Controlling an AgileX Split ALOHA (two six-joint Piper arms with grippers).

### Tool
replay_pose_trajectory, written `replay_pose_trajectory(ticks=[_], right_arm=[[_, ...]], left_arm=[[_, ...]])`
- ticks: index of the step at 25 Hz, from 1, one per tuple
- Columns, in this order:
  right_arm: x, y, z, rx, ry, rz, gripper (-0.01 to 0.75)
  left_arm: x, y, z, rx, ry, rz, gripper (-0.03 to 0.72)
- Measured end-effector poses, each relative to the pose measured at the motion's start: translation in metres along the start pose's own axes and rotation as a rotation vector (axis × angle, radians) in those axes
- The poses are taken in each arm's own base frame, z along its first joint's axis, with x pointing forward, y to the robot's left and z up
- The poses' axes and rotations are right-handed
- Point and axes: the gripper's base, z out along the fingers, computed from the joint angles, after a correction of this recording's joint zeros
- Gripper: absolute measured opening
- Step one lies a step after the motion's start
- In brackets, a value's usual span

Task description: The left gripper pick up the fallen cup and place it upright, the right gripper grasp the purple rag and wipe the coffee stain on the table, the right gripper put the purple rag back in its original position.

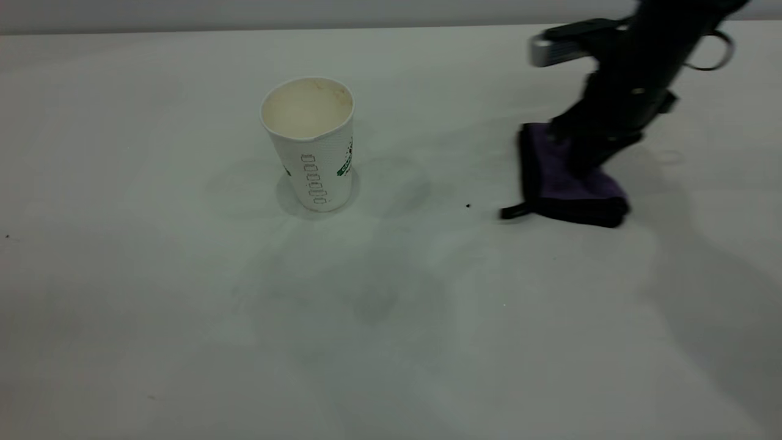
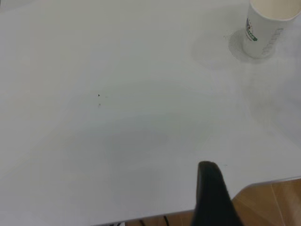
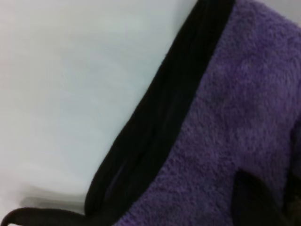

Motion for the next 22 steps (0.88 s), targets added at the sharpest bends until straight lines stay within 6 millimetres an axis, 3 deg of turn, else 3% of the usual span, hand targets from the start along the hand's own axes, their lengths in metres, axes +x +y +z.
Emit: replay_pose_trajectory(ticks=[4,9,12,22], right_arm=[[0.007,-0.021,-0.005,-0.006,0.024,0.052,0.2],[0.007,-0.022,-0.013,-0.011,0.035,0.051,0.384],[0.003,-0.019,-0.032,-0.029,0.045,0.045,0.454],[-0.019,0.012,-0.18,-0.172,-0.059,0.085,0.457]], left_arm=[[0.0,0.0,0.0,0.0,0.0,0.0,0.523],[0.0,0.0,0.0,0.0,0.0,0.0,0.523],[0.0,0.0,0.0,0.0,0.0,0.0,0.523],[0.0,0.0,0.0,0.0,0.0,0.0,0.523]])
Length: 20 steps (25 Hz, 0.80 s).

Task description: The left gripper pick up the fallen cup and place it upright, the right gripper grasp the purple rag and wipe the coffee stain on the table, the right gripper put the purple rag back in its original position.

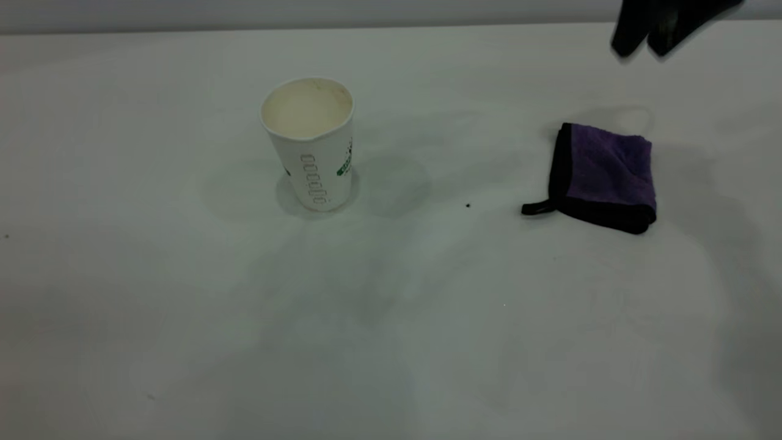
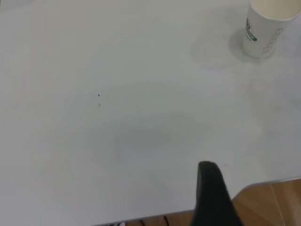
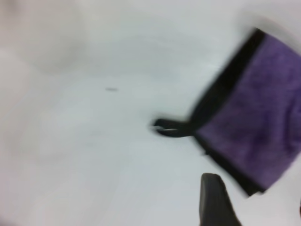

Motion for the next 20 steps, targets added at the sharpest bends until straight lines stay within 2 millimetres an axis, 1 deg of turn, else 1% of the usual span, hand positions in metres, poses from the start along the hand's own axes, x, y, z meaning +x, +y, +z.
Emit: replay_pose_trajectory(ticks=[2,5,7,10,12,14,17,20], right_arm=[[0.003,0.013,-0.027,-0.035,0.007,-0.013,0.447],[0.015,0.033,-0.069,-0.08,0.051,-0.047,0.439],[0.02,0.043,-0.097,-0.077,0.023,-0.057,0.439],[0.035,0.054,-0.129,-0.036,-0.024,-0.048,0.439],[0.053,0.058,-0.145,0.017,-0.029,-0.019,0.439],[0.076,0.062,-0.161,0.084,-0.034,0.003,0.439],[0.116,0.067,-0.174,0.165,-0.022,0.041,0.439],[0.158,0.07,-0.178,0.225,-0.01,0.068,0.439]], left_arm=[[0.0,0.0,0.0,0.0,0.0,0.0,0.523],[0.0,0.0,0.0,0.0,0.0,0.0,0.523],[0.0,0.0,0.0,0.0,0.0,0.0,0.523],[0.0,0.0,0.0,0.0,0.0,0.0,0.523],[0.0,0.0,0.0,0.0,0.0,0.0,0.523],[0.0,0.0,0.0,0.0,0.0,0.0,0.523],[0.0,0.0,0.0,0.0,0.0,0.0,0.523],[0.0,0.0,0.0,0.0,0.0,0.0,0.523]])
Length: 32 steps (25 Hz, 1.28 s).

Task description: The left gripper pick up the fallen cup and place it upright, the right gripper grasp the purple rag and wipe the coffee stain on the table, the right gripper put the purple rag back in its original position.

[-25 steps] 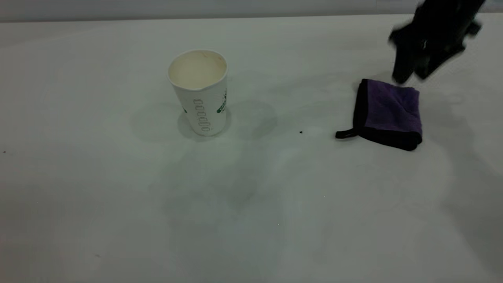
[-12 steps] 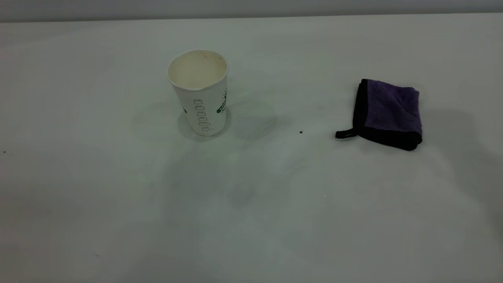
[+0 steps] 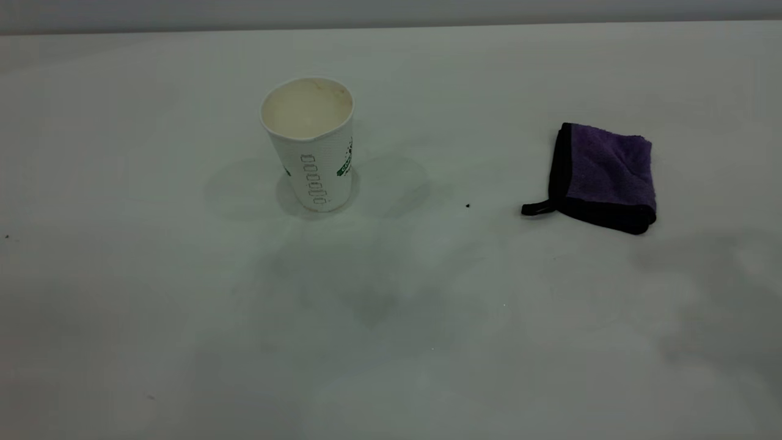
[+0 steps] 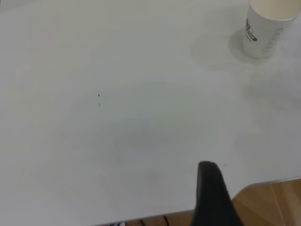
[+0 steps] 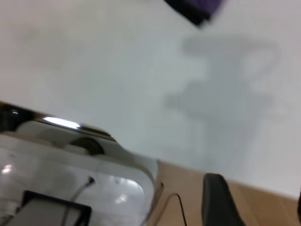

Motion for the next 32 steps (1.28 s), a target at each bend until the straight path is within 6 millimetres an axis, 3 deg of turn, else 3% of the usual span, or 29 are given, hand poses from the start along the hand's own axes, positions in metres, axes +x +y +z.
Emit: replay_pose_trajectory(ticks=[7,12,19,32], right_arm=[[0.093,0.003,0.018,0.059,0.05,0.064,0.438],[0.144,0.006,0.032,0.069,-0.038,0.064,0.438],[0.175,0.01,0.014,0.106,-0.339,0.061,0.438],[0.222,0.019,-0.007,0.159,-0.708,0.111,0.438]], left_arm=[[0.0,0.0,0.0,0.0,0.0,0.0,0.523],[0.0,0.0,0.0,0.0,0.0,0.0,0.523],[0.0,0.0,0.0,0.001,0.0,0.0,0.523],[0.0,0.0,0.0,0.001,0.0,0.0,0.523]])
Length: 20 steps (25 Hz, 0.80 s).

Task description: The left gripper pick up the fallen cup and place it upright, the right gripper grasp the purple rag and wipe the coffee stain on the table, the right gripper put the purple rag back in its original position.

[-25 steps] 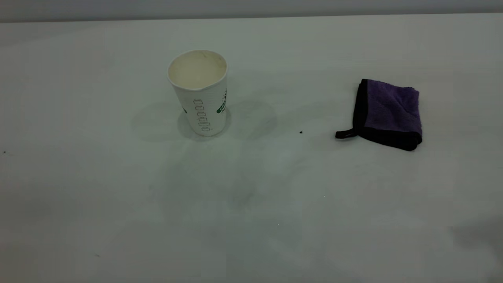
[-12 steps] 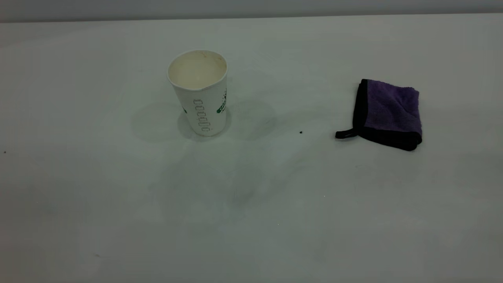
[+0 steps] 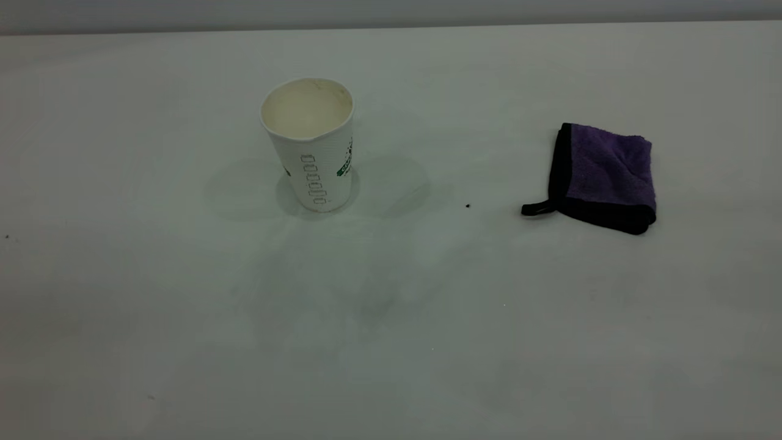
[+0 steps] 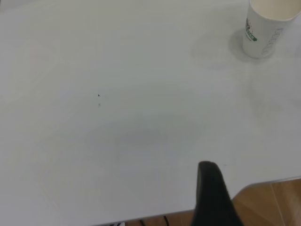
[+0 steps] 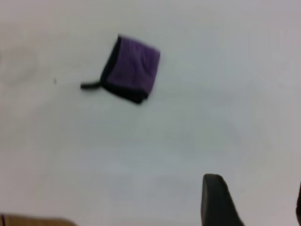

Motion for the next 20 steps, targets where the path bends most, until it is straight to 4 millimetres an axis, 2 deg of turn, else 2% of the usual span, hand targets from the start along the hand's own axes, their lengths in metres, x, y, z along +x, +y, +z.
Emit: replay_pose_trajectory(ticks=[3,20], right_arm=[[0.0048,0.0003,-0.0053,0.0,-0.037,-0.002,0.438],[0.0049,0.0006,-0.0053,-0.004,-0.037,0.0,0.438]], left_arm=[[0.0,0.0,0.0,0.0,0.0,0.0,0.523],[0.0,0.0,0.0,0.0,0.0,0.0,0.523]])
